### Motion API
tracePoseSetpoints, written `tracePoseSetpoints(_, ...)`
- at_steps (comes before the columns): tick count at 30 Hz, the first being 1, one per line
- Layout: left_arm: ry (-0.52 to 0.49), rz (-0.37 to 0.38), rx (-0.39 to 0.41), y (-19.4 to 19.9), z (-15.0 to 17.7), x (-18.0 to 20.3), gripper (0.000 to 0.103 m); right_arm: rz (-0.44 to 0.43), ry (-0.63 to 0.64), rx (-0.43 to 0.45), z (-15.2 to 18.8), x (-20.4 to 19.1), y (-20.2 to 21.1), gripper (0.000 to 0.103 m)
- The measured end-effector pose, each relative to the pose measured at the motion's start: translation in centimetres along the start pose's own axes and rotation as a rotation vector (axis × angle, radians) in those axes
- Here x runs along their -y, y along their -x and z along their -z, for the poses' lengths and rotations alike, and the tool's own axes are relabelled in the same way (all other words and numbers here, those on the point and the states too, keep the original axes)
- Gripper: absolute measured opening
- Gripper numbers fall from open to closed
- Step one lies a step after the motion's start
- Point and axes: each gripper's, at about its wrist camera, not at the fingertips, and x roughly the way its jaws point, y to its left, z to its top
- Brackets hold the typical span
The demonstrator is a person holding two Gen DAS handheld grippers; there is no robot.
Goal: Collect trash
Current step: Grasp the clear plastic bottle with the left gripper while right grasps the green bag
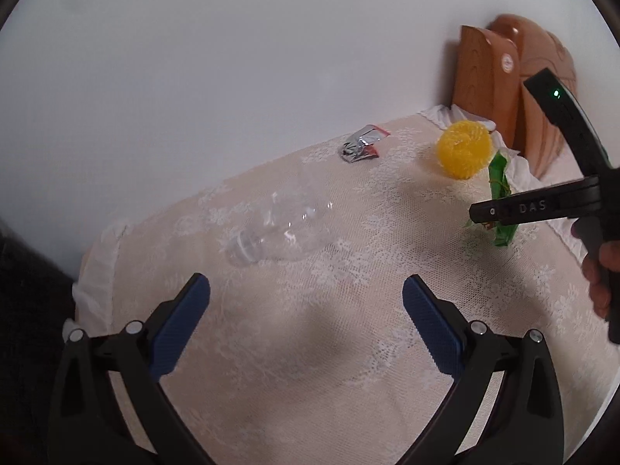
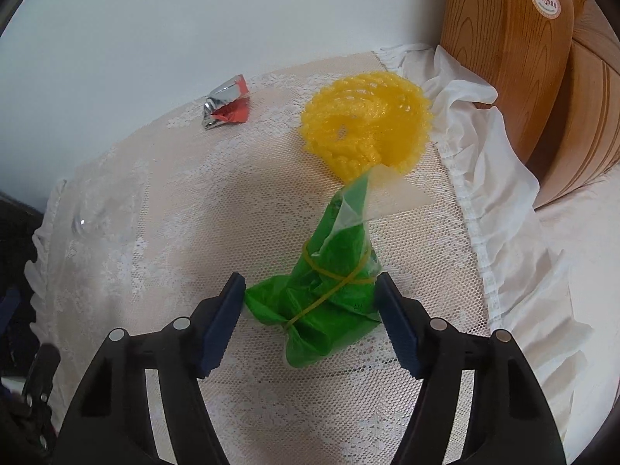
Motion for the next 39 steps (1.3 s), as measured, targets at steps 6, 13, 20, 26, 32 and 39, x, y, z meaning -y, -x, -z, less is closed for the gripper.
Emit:
tracePoseSetpoints(6,-0.344,0.109,-0.039,-4.2,-3.4,-1.9,0.095,-0.040,0.060,-0.003,2.2,0.6,3.4,0.069)
tracePoseSetpoints(13,-0.496,0.310,-0.143,-9.8,-5.3,-2.9,0.095,-0.044,0.065,-0.012,4.3,1.5,5.5,0.069)
tracePoseSetpoints(20,-0.559,0.384,-0.213,-13.1,-5.4,-2.2,0.093,-0.061,0.046,-0.031,5.1,2.0,5.3,0.069)
tracePoseSetpoints(26,-0.566,0.355,-0.202,-13.2,-5.0,-1.4,0.069,-0.066,0.035,-0.043,5.5,2.1,4.6,0.069)
tracePoseSetpoints(32,-0.507,0.245,-0.203,-12.1,-4.4,-1.0,0.069,-0.085,0.015,-0.033,5.5,2.3,4.5,0.069)
tracePoseSetpoints(39,-0.189,0.174,-0.165,-5.5,-3.0,-0.5,0.069,-0.109,0.022,-0.015,6.6,2.1,5.8,0.069)
